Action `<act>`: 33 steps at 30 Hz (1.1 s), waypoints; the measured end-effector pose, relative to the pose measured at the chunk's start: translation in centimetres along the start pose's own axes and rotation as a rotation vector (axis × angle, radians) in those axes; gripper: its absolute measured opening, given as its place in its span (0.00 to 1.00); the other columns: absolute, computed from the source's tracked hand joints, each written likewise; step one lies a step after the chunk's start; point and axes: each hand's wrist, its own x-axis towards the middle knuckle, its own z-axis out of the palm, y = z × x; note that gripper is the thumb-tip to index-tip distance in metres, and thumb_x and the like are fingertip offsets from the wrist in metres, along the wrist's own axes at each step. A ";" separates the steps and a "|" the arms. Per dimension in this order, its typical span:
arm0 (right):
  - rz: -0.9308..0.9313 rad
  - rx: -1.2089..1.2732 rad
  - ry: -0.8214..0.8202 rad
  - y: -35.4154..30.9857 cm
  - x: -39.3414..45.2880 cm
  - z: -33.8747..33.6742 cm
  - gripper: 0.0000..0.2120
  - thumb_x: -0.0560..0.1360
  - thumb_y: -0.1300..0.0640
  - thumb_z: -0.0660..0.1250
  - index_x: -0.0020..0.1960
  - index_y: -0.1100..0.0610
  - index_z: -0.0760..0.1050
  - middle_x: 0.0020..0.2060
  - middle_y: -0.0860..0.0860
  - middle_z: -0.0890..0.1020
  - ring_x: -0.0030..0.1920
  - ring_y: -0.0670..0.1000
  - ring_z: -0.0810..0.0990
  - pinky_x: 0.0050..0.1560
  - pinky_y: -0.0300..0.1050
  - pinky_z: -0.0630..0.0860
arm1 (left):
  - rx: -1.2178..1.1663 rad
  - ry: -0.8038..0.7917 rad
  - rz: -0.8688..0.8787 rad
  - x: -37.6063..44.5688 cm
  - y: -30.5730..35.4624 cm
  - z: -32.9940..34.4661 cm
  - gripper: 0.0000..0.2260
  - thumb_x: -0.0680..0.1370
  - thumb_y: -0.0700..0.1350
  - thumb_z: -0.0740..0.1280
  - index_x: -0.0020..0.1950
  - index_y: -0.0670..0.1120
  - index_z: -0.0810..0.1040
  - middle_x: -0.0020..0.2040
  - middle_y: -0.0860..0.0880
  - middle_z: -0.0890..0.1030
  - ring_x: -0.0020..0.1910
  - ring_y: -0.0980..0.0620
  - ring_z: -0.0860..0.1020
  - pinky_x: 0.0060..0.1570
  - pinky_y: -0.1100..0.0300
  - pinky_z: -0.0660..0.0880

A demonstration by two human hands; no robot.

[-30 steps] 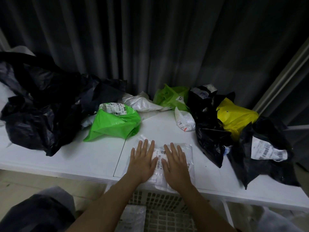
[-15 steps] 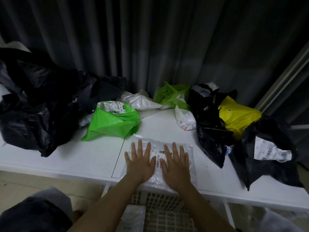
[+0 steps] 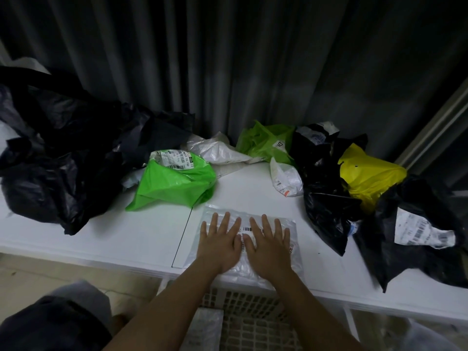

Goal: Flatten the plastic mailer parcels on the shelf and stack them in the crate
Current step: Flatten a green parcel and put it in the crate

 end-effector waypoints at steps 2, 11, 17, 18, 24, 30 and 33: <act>0.004 -0.002 -0.037 0.0 0.2 -0.4 0.28 0.80 0.37 0.41 0.78 0.43 0.44 0.78 0.49 0.42 0.77 0.56 0.37 0.74 0.58 0.33 | -0.011 -0.026 -0.010 0.1 -0.1 0.0 0.24 0.83 0.55 0.44 0.79 0.56 0.43 0.79 0.49 0.41 0.77 0.44 0.37 0.73 0.44 0.37; 0.008 0.023 -0.028 0.0 0.0 0.2 0.35 0.72 0.35 0.35 0.78 0.41 0.43 0.78 0.48 0.43 0.77 0.56 0.37 0.73 0.57 0.33 | 0.036 -0.002 -0.016 0.0 0.1 0.1 0.24 0.83 0.55 0.45 0.79 0.56 0.44 0.79 0.48 0.41 0.77 0.44 0.37 0.72 0.41 0.37; -0.007 0.025 0.006 0.1 0.0 0.4 0.43 0.64 0.32 0.26 0.78 0.42 0.44 0.78 0.49 0.45 0.77 0.57 0.38 0.73 0.58 0.33 | 0.076 0.016 -0.009 -0.1 0.0 0.4 0.25 0.81 0.57 0.42 0.78 0.55 0.44 0.79 0.48 0.41 0.77 0.43 0.37 0.72 0.41 0.37; -0.008 0.029 0.010 0.1 -0.1 0.5 0.43 0.64 0.32 0.26 0.78 0.42 0.45 0.78 0.49 0.45 0.77 0.57 0.38 0.73 0.58 0.33 | 0.078 0.017 -0.010 -0.1 0.0 0.5 0.25 0.81 0.57 0.41 0.78 0.55 0.44 0.79 0.48 0.41 0.77 0.43 0.37 0.72 0.41 0.37; -0.016 0.027 0.025 0.1 -0.3 0.7 0.43 0.64 0.33 0.26 0.78 0.42 0.44 0.78 0.49 0.45 0.77 0.57 0.37 0.72 0.57 0.32 | 0.074 0.022 -0.013 -0.1 0.0 0.6 0.28 0.78 0.58 0.37 0.78 0.56 0.43 0.79 0.49 0.40 0.76 0.44 0.36 0.72 0.40 0.36; -0.021 0.002 0.053 0.1 -0.3 1.2 0.41 0.66 0.34 0.26 0.78 0.42 0.44 0.78 0.49 0.45 0.76 0.57 0.37 0.71 0.56 0.29 | 0.124 0.066 -0.005 -0.1 0.0 1.3 0.40 0.66 0.59 0.26 0.78 0.56 0.43 0.79 0.48 0.40 0.76 0.43 0.36 0.71 0.39 0.37; -0.028 -0.007 0.069 0.2 -0.4 1.3 0.40 0.67 0.34 0.27 0.78 0.42 0.44 0.78 0.49 0.45 0.76 0.57 0.36 0.69 0.55 0.27 | 0.124 0.071 0.000 -0.2 0.1 1.3 0.40 0.66 0.59 0.25 0.78 0.55 0.42 0.79 0.48 0.40 0.76 0.42 0.36 0.71 0.39 0.36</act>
